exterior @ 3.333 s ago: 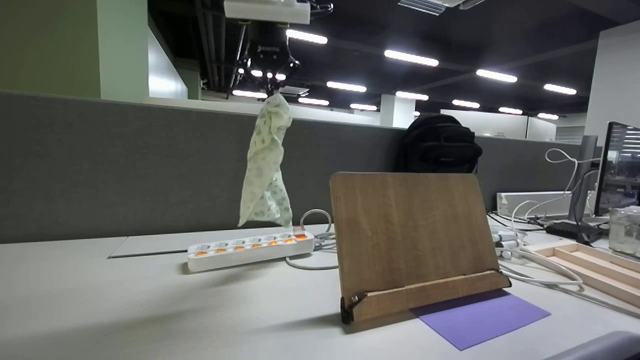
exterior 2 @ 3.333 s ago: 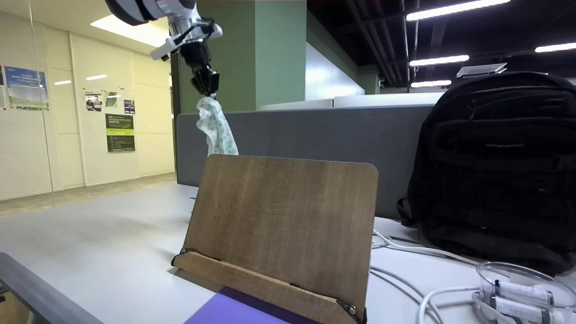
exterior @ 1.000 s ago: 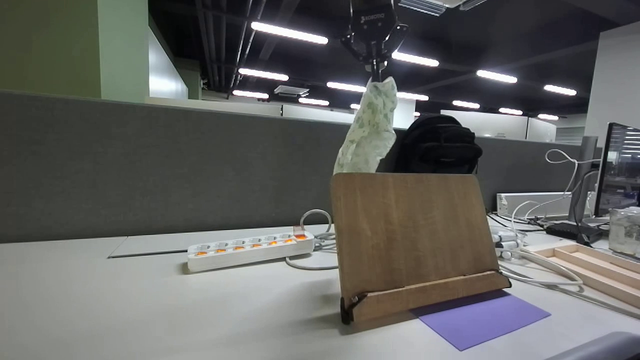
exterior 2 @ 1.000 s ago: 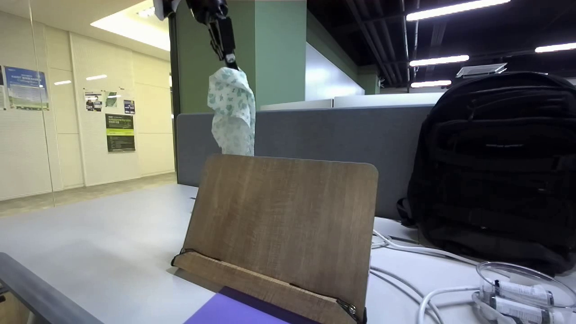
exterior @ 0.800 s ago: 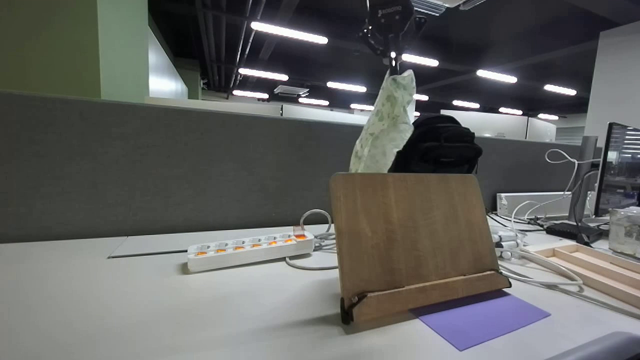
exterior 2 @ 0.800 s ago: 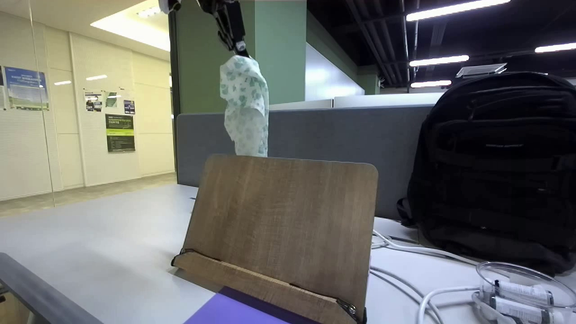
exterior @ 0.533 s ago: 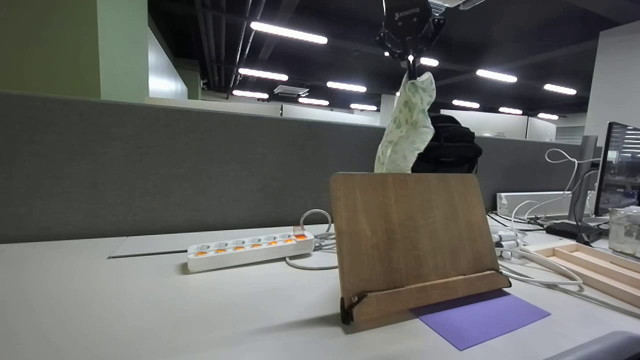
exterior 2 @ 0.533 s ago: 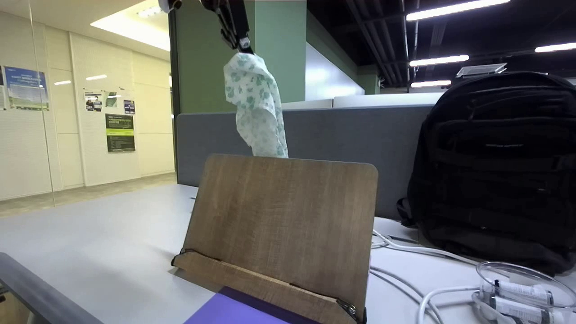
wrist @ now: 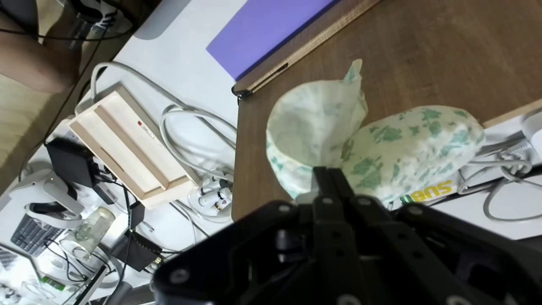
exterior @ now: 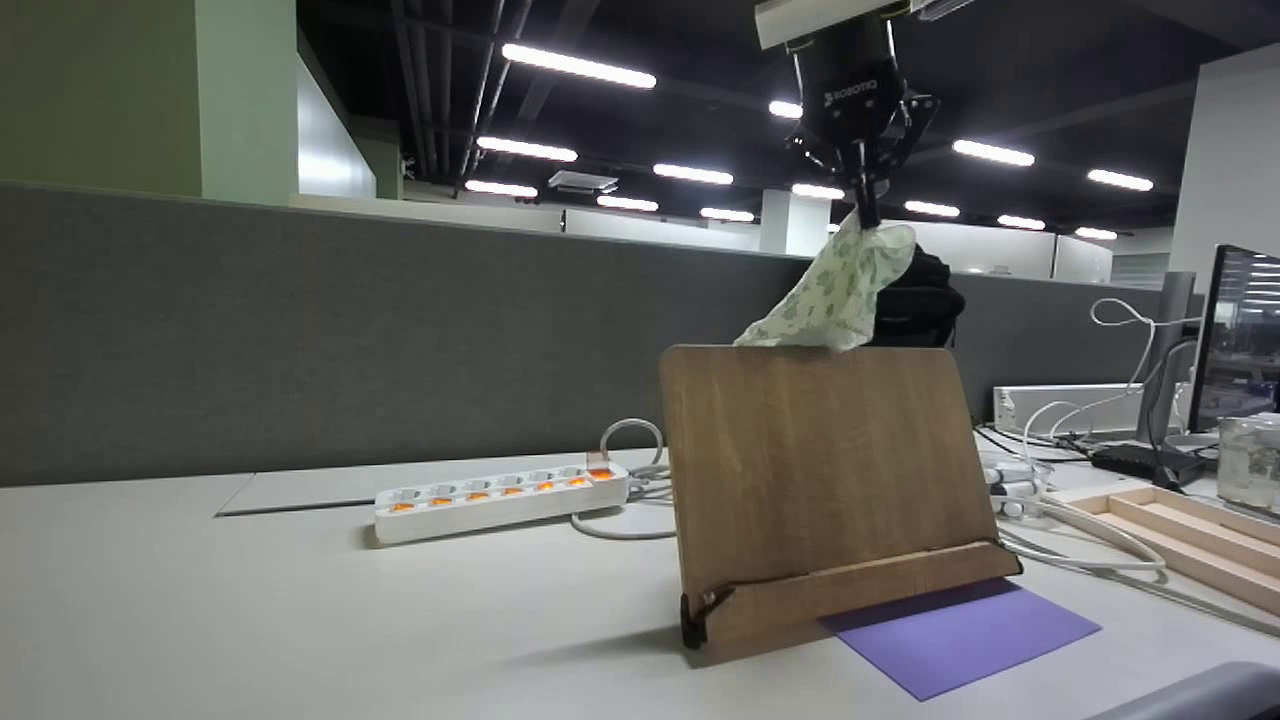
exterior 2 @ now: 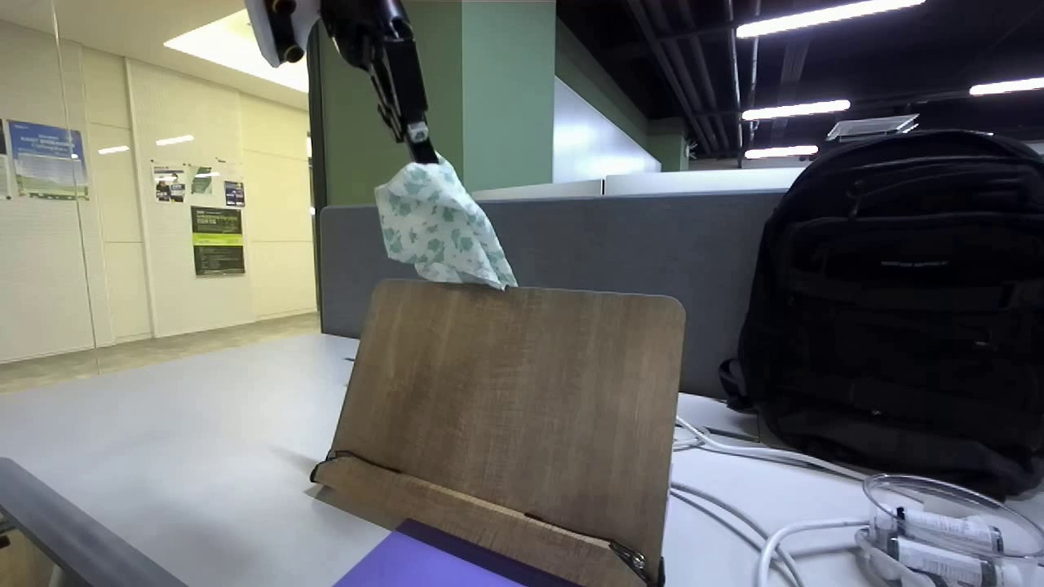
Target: Hang the cloth on the wooden stand
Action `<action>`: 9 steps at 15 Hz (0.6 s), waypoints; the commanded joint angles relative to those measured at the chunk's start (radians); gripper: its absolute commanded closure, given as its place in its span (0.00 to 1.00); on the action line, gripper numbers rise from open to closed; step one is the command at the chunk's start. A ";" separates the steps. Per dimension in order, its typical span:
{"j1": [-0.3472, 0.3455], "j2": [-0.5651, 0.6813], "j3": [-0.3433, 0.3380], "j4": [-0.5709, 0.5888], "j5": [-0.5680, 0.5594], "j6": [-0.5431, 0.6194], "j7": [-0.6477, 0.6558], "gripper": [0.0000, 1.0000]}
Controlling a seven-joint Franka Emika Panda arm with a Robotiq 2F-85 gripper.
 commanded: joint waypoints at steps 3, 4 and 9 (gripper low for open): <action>-0.009 -0.039 0.006 -0.085 0.033 -0.004 0.007 1.00; -0.010 -0.039 0.005 -0.096 0.035 -0.005 0.005 1.00; -0.008 -0.033 0.003 -0.126 0.047 -0.019 -0.010 0.60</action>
